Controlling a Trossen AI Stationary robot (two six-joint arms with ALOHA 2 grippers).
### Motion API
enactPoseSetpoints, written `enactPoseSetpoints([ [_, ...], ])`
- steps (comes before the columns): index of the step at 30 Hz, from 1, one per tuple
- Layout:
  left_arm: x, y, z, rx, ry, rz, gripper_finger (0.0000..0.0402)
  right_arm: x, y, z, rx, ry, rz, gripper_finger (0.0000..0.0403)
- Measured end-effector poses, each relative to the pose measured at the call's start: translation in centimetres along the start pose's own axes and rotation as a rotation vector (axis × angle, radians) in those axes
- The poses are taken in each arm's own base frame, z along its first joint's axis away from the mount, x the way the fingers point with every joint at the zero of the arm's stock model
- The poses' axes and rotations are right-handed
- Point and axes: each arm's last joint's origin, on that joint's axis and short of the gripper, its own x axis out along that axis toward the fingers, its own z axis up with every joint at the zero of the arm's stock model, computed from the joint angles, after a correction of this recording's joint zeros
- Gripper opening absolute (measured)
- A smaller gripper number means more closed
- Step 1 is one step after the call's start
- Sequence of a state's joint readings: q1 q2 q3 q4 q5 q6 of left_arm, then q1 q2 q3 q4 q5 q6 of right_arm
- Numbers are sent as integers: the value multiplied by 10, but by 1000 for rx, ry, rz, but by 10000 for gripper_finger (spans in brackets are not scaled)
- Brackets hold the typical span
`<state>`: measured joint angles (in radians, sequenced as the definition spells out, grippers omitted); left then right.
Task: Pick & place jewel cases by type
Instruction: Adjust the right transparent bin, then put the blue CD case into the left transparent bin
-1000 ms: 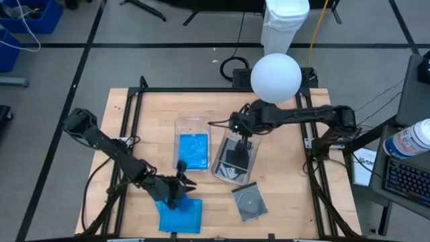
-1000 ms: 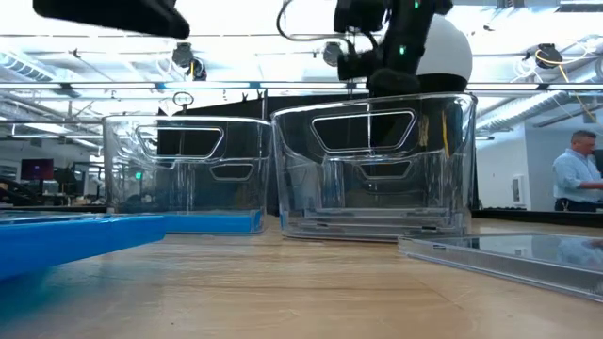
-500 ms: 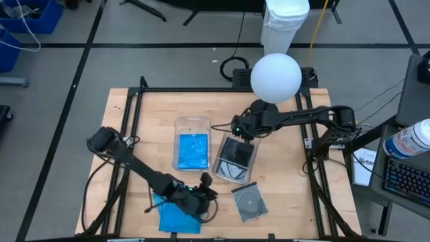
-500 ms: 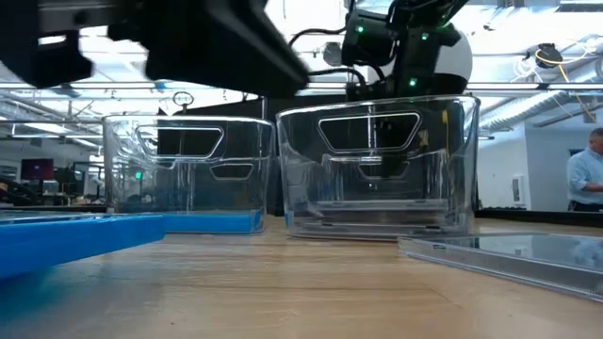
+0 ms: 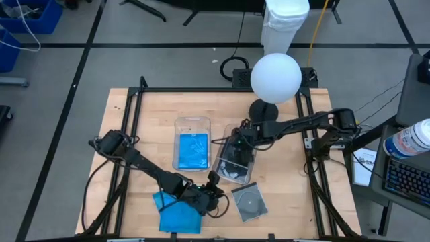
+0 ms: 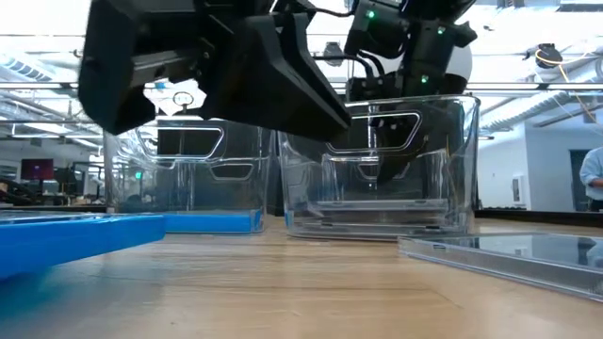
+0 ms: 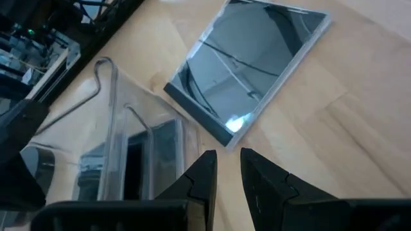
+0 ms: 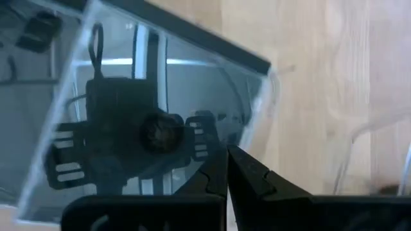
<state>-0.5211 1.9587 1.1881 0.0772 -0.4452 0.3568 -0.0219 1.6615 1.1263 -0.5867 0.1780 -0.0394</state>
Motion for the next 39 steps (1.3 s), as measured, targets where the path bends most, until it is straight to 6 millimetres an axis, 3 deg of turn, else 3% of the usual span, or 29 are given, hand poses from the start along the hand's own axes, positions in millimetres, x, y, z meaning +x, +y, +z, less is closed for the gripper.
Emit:
enactPoseSetpoints([
  [7,7,14,-6,-53,16,18,76,-4,20,6,-44,-68,122,0],
  [17,20,43,-19,-153,24,-20,76,-6,32,-4,-93,31,107,0],
  [24,24,53,-25,-151,16,-68,76,-8,43,-2,-72,-3,109,0],
  [35,15,32,-11,82,-59,-115,76,-27,58,-4,-29,-58,-29,0],
  [39,-14,16,0,212,-7,-141,76,-52,64,-7,-34,-161,-191,0],
])
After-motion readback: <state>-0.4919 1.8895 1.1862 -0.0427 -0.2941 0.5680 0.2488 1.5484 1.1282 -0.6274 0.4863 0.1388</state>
